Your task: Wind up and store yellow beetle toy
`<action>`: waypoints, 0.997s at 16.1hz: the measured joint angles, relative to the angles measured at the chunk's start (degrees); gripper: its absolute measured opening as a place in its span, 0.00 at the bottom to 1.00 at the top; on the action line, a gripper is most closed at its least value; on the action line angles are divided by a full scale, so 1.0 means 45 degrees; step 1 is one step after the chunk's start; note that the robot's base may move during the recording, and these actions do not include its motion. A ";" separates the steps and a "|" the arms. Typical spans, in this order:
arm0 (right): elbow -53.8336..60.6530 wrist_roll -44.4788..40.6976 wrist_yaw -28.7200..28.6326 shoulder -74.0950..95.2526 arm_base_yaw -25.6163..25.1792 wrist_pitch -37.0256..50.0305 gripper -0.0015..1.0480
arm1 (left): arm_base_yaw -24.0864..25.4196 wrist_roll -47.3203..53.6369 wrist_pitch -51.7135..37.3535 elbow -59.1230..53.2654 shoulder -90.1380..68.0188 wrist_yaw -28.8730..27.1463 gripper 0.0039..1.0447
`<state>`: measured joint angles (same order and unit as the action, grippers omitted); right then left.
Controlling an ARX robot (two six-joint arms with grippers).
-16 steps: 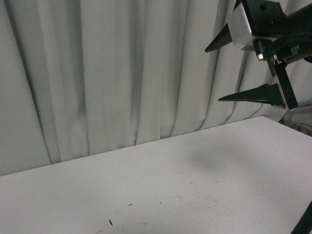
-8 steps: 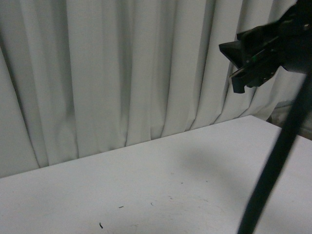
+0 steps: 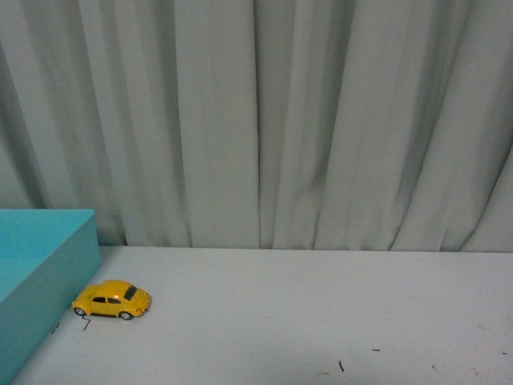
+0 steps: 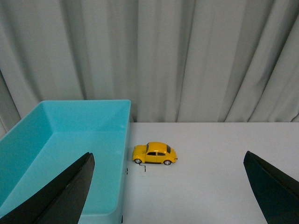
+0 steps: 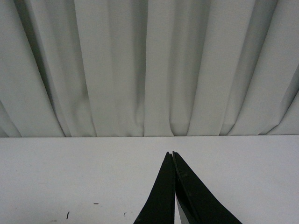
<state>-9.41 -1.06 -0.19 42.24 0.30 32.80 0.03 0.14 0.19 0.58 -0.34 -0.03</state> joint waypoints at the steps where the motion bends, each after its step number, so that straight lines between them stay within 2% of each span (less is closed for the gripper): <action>1: 0.0325 0.0005 0.0000 -0.0447 0.0000 -0.0199 0.02 | 0.0000 0.0000 0.0000 0.0000 0.0000 0.0000 0.94; 10: 0.1962 0.0034 -0.0005 -0.4056 0.0000 -0.2030 0.02 | 0.0000 0.0000 0.0000 0.0000 0.0000 0.0000 0.94; 16: 0.1962 0.0044 0.0010 -0.5270 0.0000 -0.3099 0.02 | 0.0000 0.0000 0.0000 0.0000 0.0000 0.0000 0.94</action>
<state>-0.58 -0.86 -0.14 18.52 0.30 18.85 0.03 0.14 0.19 0.58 -0.34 -0.03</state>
